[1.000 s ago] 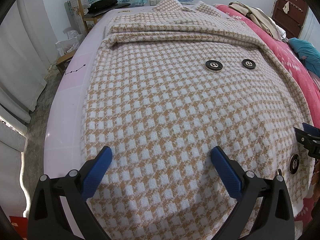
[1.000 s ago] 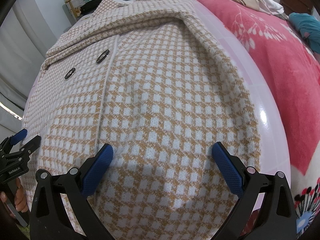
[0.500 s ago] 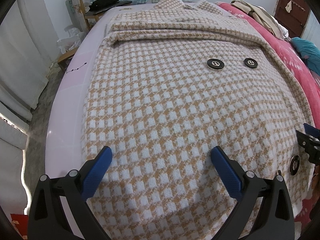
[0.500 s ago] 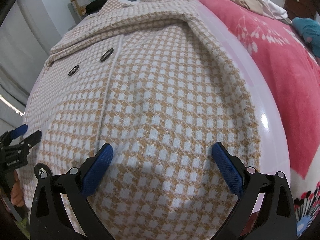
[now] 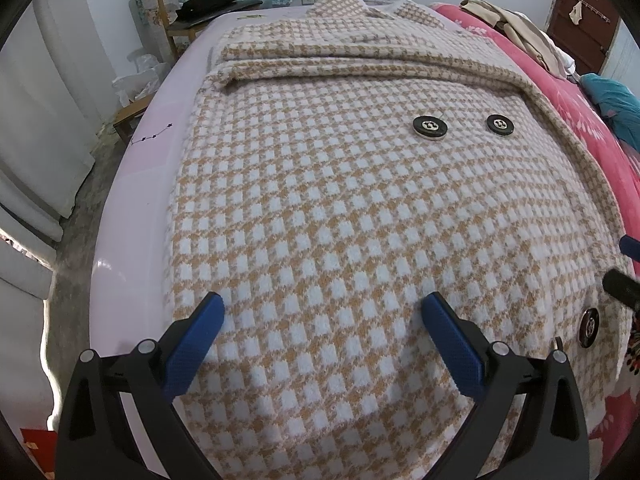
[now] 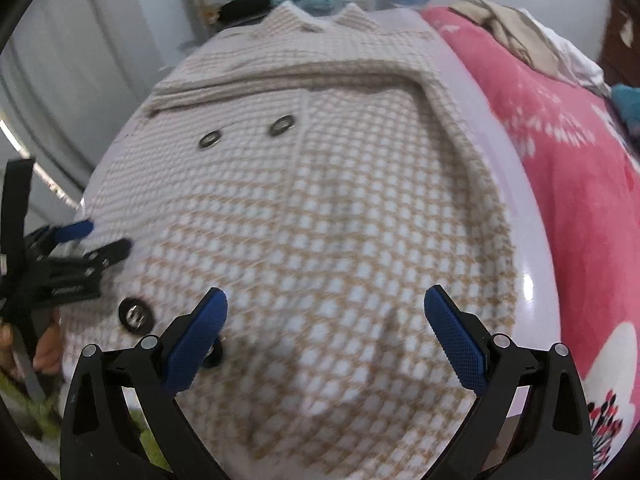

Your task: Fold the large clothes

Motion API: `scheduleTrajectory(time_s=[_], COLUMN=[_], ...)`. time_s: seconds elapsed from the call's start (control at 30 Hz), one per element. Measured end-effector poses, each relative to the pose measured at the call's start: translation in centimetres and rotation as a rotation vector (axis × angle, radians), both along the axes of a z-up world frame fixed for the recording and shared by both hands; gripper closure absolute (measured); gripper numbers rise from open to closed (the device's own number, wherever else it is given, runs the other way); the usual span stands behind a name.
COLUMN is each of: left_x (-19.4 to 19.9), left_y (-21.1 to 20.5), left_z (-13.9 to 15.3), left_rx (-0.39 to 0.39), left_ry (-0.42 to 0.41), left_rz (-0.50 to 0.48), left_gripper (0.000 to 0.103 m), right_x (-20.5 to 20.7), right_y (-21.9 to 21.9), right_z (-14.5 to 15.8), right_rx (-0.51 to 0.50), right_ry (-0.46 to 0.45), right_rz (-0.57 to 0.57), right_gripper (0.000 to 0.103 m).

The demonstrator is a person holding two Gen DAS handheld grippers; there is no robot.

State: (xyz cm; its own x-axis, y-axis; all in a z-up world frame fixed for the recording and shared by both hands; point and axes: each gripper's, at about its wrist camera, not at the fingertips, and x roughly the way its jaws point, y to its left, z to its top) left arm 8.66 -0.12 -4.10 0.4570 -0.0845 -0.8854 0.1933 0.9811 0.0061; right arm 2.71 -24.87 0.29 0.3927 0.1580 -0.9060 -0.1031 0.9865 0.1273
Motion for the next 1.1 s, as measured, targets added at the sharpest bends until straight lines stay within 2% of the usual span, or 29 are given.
scheduleTrajectory(time_s=[0.13,0.23,0.3,0.63,0.77,1.1], left_x=[0.0,0.0,-0.2,0.1,0.0,0.1], left_y=[-0.1,-0.2,-0.1,-0.2,-0.2,-0.3], left_z=[0.0,0.0,0.0,0.1,0.1,0.1], left_rx=[-0.001,0.004,0.002,0.005,0.005,0.004], left_ry=[0.001,0.002,0.003,0.000,0.002,0.001], left_rz=[0.001,-0.001,-0.001,-0.003,-0.004,-0.007], left_gripper=[0.005,0.005,0.005,0.005,0.005,0.005], right_x=[-0.3,-0.2,-0.1,-1.3,-1.9,-2.4], right_y=[-0.1,-1.2,-1.8,-2.9,-3.6,-2.7], right_z=[-1.2,-2.6,-2.8,-1.3,-2.4,-2.8], right_rx=[-0.002,0.083,0.117,0.056,0.047,0.032], right_ry=[0.037,0.094,0.101,0.049,0.077,0.054], right_rz=[-0.011,-0.066,-0.080,-0.096,-0.101,-0.103], right_gripper=[0.008,0.008,0.008,0.008,0.008,0.008])
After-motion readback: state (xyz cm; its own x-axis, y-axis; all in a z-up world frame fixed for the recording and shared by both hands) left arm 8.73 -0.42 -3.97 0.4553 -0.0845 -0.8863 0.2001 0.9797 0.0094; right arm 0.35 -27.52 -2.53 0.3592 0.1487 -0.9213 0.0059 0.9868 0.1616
